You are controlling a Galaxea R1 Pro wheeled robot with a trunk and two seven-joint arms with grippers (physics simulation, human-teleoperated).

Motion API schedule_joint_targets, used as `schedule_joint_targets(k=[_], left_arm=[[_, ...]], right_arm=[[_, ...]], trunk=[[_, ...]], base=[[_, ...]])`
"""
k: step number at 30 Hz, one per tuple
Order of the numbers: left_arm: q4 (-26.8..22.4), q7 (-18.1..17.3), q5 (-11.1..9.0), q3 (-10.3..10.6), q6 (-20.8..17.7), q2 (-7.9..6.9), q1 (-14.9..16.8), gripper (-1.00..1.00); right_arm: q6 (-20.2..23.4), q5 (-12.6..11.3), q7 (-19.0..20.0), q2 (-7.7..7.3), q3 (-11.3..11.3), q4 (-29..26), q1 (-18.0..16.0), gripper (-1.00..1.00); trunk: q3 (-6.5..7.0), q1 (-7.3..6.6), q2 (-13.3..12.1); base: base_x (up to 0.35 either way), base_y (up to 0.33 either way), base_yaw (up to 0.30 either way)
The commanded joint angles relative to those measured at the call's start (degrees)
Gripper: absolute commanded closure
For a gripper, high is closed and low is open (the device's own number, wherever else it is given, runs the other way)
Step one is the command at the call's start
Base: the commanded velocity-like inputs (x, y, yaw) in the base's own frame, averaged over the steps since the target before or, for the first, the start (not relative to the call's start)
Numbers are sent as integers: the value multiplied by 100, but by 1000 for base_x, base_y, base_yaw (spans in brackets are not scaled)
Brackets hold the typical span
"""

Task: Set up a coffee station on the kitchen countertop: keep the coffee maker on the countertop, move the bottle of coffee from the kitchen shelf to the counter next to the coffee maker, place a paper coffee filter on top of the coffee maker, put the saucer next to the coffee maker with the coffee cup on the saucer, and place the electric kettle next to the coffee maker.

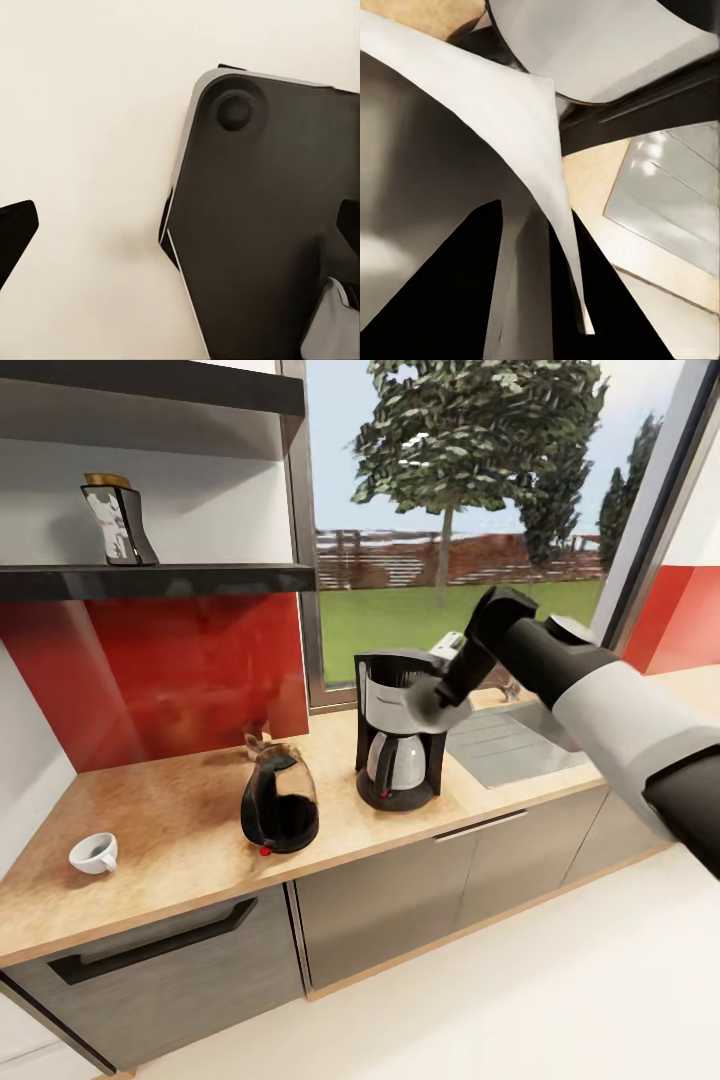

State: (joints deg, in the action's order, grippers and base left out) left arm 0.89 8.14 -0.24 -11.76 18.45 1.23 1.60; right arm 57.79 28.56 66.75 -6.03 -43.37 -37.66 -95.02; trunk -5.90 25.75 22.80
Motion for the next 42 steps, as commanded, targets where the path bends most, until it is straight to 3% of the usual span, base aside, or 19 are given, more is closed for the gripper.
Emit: schedule_joint_targets(k=[1, 6, 14, 20, 24, 28, 29, 32, 33, 36, 37, 41, 42], left_arm=[[9, 14, -3, -17, 28, 3, 7, -100], [17, 12, -14, -32, 27, -37, 2, -100], [-123, -5, -11, -25, 90, -51, 25, -100], [-105, -6, -10, -23, 72, -53, 18, -100], [-127, -6, -11, -16, 75, -53, 16, -100], [-122, -6, -15, -19, 75, -53, 16, -100], [-125, -6, -15, -19, 79, -53, 16, -100], [-129, -6, -12, -13, 79, -53, 16, -100], [-127, -6, -12, -11, 79, -53, 16, -100], [-125, -6, -11, -10, 73, -53, 16, -100], [-125, -6, -11, -10, 72, -53, 16, -100], [-125, -6, -12, -17, 78, -53, 16, -100], [-125, -6, -12, -17, 78, -53, 16, -100]], right_arm=[[39, 81, 90, -5, -16, -5, -13, 100], [39, 209, 188, -4, -14, 5, -31, 100], [39, 208, 252, 12, -13, -10, -34, 100], [39, 221, 598, 39, -13, -12, -34, 100], [27, 187, 1014, -43, -186, 201, -379, 100], [8, 55, 1180, -47, -995, 450, -723, 100], [14, -368, 1286, -47, -1566, 479, -969, 100], [22, -1474, 1365, -47, -2648, 509, -1335, 100], [26, -2025, 1379, -48, -3243, 516, -1523, 100], [29, -3017, 1381, -41, -4338, 521, -1906, 100], [34, -3444, 1378, -40, -4806, 522, -2101, 100], [37, -4587, 1376, -25, -5991, 518, -2608, 100], [39, -4731, 1374, -23, -6134, 519, -2665, 100]], trunk=[[-13, 4, 12], [-13, 4, 12], [-13, 4, 12], [-13, 4, 12], [-13, 4, 12], [-13, 4, 12], [-13, 4, 12], [-13, 4, 12], [-13, 4, 12], [-13, 4, 12], [-13, 4, 12], [-13, 4, 12], [-13, 4, 12]], base=[[0, 0, 0], [0, 0, 0], [0, 0, 0], [0, 0, 0], [0, 0, 0], [0, 0, 0], [0, 0, 0], [0, 0, 0], [0, 0, 0], [0, 0, 0], [0, 0, 0], [0, 0, 0], [0, 0, 0]])
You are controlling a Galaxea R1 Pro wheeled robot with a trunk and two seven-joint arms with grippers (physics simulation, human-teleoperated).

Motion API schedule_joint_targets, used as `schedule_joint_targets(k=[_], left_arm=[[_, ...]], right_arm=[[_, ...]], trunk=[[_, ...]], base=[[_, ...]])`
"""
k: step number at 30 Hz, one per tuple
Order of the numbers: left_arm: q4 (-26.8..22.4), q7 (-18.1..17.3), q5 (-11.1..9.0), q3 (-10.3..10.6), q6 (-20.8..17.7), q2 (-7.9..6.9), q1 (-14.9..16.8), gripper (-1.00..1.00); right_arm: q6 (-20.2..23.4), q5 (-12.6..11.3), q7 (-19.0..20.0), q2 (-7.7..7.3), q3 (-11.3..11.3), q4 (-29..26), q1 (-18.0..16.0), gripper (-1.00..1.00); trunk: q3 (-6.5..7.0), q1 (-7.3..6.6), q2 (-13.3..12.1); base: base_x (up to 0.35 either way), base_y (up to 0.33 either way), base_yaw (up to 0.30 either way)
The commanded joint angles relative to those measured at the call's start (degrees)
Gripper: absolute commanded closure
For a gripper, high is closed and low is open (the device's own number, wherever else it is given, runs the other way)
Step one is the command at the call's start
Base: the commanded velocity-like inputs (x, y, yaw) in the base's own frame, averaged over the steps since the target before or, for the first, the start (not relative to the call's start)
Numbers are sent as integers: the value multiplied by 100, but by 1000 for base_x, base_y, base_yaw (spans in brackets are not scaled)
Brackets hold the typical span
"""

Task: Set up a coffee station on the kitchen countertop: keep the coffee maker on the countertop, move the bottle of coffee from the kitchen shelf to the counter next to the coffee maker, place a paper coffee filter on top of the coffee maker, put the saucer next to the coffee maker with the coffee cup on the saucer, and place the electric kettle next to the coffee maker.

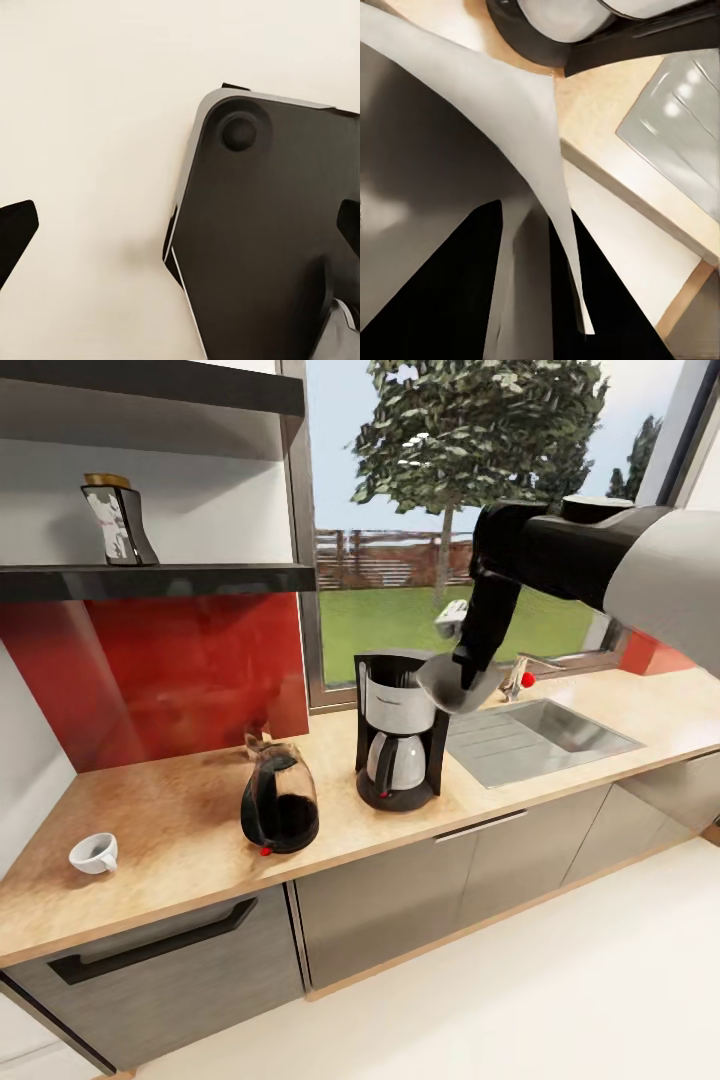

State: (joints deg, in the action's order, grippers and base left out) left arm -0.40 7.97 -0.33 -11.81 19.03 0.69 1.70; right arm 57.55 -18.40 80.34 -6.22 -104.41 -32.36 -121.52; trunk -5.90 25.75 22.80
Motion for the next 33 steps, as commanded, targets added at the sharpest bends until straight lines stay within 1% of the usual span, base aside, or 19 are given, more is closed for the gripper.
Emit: schedule_joint_targets(k=[1, 2, 3, 6, 7, 8, 9, 10, 11, 13, 14, 15, 17, 18, 20, 21, 23, 27, 33], left_arm=[[5, 12, -2, -13, 21, 2, 6, -100], [5, 12, -2, -14, 21, 2, 6, -100], [5, 12, -2, -12, 21, 2, 6, -100], [5, 12, -2, -7, 16, 2, 6, -100], [5, 12, -2, -7, 15, 2, 6, -100], [5, 12, -2, -6, 15, 2, 6, -100], [5, 12, -2, -6, 14, 2, 6, -100], [5, 12, -2, -6, 15, 2, 6, -100], [5, 12, -2, -8, 17, 2, 6, -100], [5, 12, -2, -12, 20, 2, 6, -100], [5, 12, -2, -13, 20, 2, 6, -100], [5, 12, -2, -13, 21, 2, 6, -100], [5, 12, -2, -12, 21, 2, 6, -100], [5, 12, -2, -9, 22, 2, 6, -100], [5, 12, -2, -7, 16, 2, 6, -100], [5, 12, -2, -6, 15, 2, 6, -100], [5, 12, -2, -11, 17, 2, 6, -100], [5, 12, -2, -14, 21, 2, 6, -100], [5, 12, -4, -7, 19, 2, 6, -100]], right_arm=[[67, -314, 11, 5, -314, -9, -123, 100], [66, -576, 4, 13, -592, -5, -229, 100], [65, -698, -3, 17, -723, -4, -281, 100], [64, -1378, -56, 68, -1399, -4, -592, 100], [64, -1524, -68, 99, -1519, -5, -663, 100], [64, -1589, -72, 119, -1576, -5, -696, 100], [64, -1706, -78, 166, -1695, -6, -757, 100], [62, -1811, -84, 230, -1839, -5, -810, 100], [61, -1863, -85, 269, -1923, -5, -831, 100], [57, -2111, -92, 449, -2337, -6, -893, 100], [56, -2286, -94, 547, -2560, -2, -914, 100], [58, -2385, -97, 597, -2663, 1, -924, 100], [61, -2781, -102, 770, -2942, 29, -983, 100], [63, -3061, -105, 863, -3053, 222, -1069, 100], [62, -3190, -104, 942, -3059, 608, -1109, 100], [58, -3236, -101, 1019, -3059, 890, -1122, 100], [56, -3266, -100, 1091, -3059, 1085, -1131, 100], [55, -3282, -101, 1151, -3059, 1186, -1135, 100], [55, -3269, -109, 1187, -3059, 1261, -1136, 100]], trunk=[[-13, 4, 12], [-13, 4, 12], [-13, 4, 12], [-13, 4, 12], [-13, 4, 12], [-13, 4, 12], [-13, 4, 12], [-13, 4, 12], [-13, 4, 12], [-13, 4, 12], [-13, 4, 12], [-13, 4, 12], [-13, 4, 12], [-13, 4, 12], [-13, 4, 12], [-13, 4, 12], [-13, 4, 12], [-13, 4, 12], [-13, 4, 12]], base=[[0, 0, 0], [0, 0, 0], [0, 0, 0], [0, 0, 0], [0, 0, 0], [0, 0, 0], [0, 0, 0], [0, 0, 0], [0, 0, 0], [0, 0, 0], [0, 0, 0], [0, 0, 0], [0, 0, 0], [0, 0, 0], [0, 0, 0], [0, 0, 0], [0, 0, 0], [0, 0, 0], [0, 0, 0]])
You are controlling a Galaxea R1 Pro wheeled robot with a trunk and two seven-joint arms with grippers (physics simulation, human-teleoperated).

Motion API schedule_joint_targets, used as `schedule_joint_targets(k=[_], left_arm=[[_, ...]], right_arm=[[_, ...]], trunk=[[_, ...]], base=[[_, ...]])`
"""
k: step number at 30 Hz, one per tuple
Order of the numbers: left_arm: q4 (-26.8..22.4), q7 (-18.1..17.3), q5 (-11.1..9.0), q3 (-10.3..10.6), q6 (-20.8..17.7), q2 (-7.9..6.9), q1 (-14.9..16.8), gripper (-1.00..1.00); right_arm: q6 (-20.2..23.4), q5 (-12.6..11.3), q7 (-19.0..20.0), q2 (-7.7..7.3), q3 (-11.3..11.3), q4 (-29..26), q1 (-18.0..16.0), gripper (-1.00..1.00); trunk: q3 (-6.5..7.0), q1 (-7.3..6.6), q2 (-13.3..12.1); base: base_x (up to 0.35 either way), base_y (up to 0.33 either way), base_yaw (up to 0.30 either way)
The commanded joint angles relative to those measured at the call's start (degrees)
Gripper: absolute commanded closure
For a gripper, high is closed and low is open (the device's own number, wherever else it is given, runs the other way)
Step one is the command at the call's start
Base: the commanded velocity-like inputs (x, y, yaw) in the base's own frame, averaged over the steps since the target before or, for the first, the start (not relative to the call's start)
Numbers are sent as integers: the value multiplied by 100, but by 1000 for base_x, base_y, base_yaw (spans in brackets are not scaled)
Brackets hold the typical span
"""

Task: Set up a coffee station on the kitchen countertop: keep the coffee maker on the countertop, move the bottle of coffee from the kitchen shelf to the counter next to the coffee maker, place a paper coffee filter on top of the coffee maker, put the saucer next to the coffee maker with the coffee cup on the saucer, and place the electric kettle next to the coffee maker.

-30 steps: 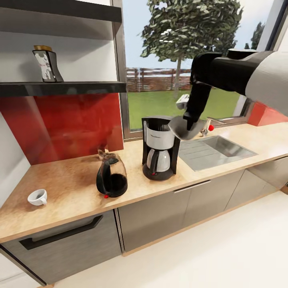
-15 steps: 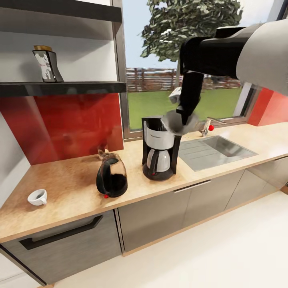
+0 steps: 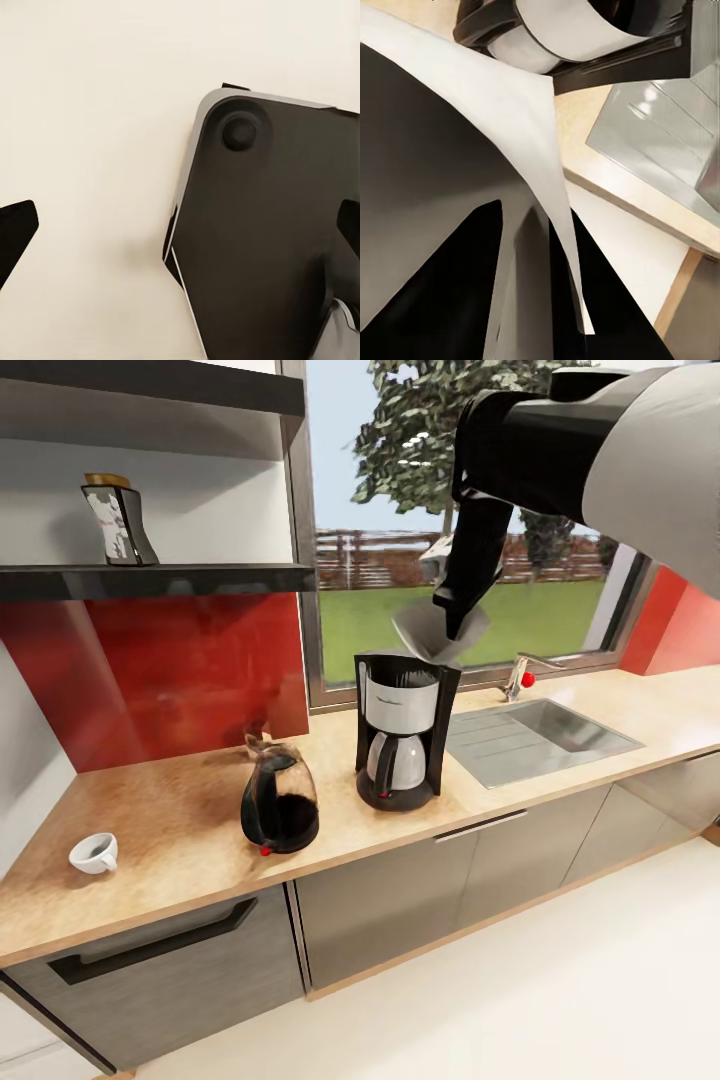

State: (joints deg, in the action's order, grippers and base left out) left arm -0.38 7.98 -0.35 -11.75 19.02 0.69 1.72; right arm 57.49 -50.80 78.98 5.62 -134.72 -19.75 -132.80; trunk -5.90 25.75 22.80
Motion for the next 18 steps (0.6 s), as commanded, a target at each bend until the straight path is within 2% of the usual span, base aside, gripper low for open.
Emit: schedule_joint_targets(k=[1, 9, 18], left_arm=[[2, 11, -3, -13, 19, 2, 4, -100], [2, 11, 0, -20, 22, 2, 4, -100], [2, 11, 0, -15, 22, 2, 4, -100]], right_arm=[[60, -28, 25, 13, -28, 23, -9, 100], [60, -25, 47, 128, -28, 334, -9, 100], [60, -11, 31, 105, -28, 377, -9, 100]], trunk=[[-13, 3, 12], [-13, 3, 12], [-13, 3, 12]], base=[[0, 0, 0], [0, 0, 0], [0, 0, 0]])
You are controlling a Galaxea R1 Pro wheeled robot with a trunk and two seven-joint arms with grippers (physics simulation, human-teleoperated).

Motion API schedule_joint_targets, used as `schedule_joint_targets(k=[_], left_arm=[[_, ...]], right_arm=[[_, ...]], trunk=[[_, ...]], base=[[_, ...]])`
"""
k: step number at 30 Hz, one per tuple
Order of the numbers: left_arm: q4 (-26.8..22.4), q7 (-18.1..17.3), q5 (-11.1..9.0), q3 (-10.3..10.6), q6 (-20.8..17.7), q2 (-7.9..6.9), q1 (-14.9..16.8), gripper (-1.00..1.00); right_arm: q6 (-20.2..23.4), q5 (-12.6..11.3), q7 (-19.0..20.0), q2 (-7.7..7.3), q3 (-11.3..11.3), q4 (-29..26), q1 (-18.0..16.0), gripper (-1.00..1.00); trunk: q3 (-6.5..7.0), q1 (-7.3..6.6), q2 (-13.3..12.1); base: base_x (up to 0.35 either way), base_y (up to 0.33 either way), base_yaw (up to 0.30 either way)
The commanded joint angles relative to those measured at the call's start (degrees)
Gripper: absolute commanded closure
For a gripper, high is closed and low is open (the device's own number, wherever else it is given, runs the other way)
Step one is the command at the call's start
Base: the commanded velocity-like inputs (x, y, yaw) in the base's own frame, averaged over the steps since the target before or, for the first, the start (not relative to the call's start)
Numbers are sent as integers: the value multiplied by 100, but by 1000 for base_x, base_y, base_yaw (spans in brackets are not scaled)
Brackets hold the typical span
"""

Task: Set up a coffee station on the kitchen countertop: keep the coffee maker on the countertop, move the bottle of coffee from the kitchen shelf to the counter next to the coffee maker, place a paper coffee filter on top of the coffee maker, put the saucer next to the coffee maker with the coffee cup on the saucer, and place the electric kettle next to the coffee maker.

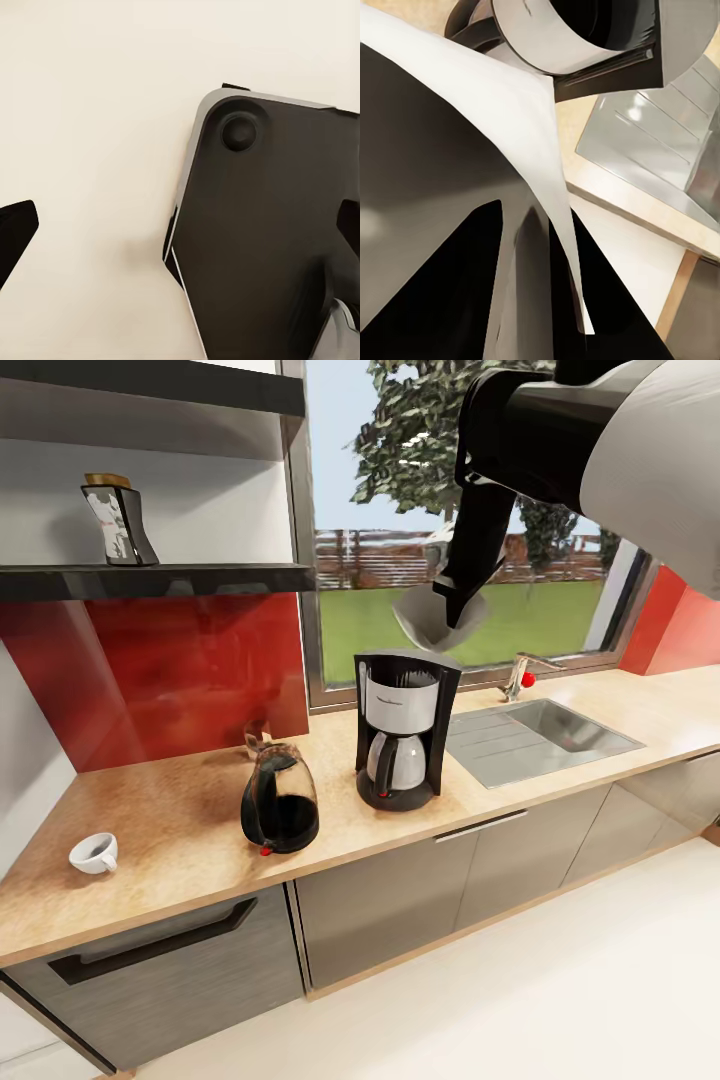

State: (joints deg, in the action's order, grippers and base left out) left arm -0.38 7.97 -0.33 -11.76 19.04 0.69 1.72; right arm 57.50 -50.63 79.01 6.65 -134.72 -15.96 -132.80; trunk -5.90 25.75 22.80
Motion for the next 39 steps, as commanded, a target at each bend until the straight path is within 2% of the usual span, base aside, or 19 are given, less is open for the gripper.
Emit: schedule_joint_targets(k=[1, 11, 16, 21, 23, 28, 39], left_arm=[[2, 11, -2, -14, 20, 2, 4, -100], [1, -3, 13, -7, 24, 3, 4, -100], [-14, -51, 1, -27, 53, 51, 6, -100], [-25, -65, 0, -49, 63, 258, 21, -100], [-24, -57, -11, -65, 52, 284, 21, -100], [-17, -52, -26, -76, 26, 298, 14, -100], [-4, -31, -35, -60, 0, 297, 13, -100]], right_arm=[[60, -29, 27, 2, -28, 0, -9, 100], [52, -57, 28, 103, -28, -44, -9, 100], [53, -60, 29, 136, -28, -49, -9, 100], [56, -61, 27, 166, -28, -51, 6, 100], [53, -64, 28, 168, -28, -52, 14, 100], [53, -70, 34, 169, -28, -56, 29, 100], [51, -83, 35, 170, -28, -57, 98, 100]], trunk=[[-13, 3, 12], [-13, 3, 12], [-13, 3, 12], [-13, 3, 12], [-13, 3, 12], [-13, 3, 12], [-13, 3, 12]], base=[[0, 0, 0], [0, 0, 0], [0, 0, 0], [55, 0, 0], [263, 0, 0], [230, 0, 0], [59, 0, 0]])
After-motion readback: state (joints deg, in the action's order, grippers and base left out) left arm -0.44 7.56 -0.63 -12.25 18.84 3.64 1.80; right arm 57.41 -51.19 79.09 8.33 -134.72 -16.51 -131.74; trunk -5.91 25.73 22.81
